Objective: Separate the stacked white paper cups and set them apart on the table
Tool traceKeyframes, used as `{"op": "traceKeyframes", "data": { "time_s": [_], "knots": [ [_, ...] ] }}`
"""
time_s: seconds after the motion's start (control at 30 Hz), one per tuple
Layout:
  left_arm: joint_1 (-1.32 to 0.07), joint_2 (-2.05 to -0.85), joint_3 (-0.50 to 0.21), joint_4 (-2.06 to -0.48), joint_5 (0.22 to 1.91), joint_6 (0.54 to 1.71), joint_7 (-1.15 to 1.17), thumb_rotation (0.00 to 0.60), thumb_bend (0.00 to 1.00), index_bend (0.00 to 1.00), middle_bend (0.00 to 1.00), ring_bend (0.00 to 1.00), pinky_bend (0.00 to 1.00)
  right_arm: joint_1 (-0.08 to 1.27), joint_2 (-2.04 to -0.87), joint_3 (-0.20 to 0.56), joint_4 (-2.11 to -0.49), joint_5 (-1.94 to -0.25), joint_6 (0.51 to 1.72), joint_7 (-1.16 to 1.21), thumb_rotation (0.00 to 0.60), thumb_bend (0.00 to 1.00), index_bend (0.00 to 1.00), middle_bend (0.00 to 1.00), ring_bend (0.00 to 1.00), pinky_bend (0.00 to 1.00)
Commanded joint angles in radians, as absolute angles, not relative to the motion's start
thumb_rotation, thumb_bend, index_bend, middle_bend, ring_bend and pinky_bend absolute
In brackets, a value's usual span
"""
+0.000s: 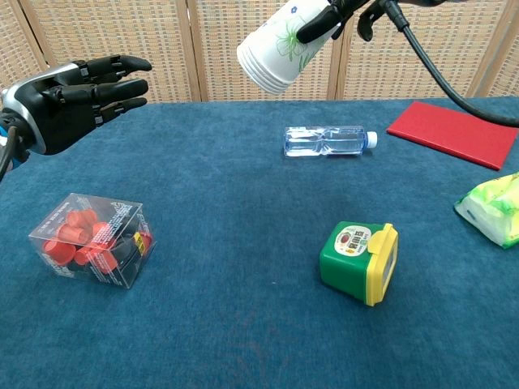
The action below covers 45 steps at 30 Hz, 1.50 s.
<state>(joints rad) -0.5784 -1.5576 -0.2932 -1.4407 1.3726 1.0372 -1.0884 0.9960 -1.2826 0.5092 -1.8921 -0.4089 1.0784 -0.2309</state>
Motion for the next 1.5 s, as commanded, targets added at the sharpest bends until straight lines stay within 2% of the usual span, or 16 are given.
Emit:
{"op": "traceKeyframes", "data": {
  "time_s": [0.03,0.5,1.5],
  "knots": [
    [-0.588,-1.570,-0.300,-1.433,1.361,1.032,-1.082,0.600,0.17,0.44,0.00,0.00,0.00,0.995,-1.282,0.507,-1.893,-0.411,1.077,-0.229,0.600,0.20,0.77,0.67,0.55,0.75],
    [-0.644,-1.628,-0.332,-1.405,1.317,1.000,-1.030,0.600,0.27,0.47,0.00,0.00,0.00,0.993,-1.277,0.492,-1.897,-0.417,1.074,-0.219,0.600,0.20,0.77,0.67,0.55,0.75],
    [-0.711,-1.737,-0.358,-1.371,1.270,0.942,-0.996,0.600,0.28,0.51,0.03,0.00,0.00,1.009,-1.298,0.473,-1.899,-0.423,1.076,-0.221,0.600,0.20,0.77,0.67,0.55,0.75]
  ]
}}
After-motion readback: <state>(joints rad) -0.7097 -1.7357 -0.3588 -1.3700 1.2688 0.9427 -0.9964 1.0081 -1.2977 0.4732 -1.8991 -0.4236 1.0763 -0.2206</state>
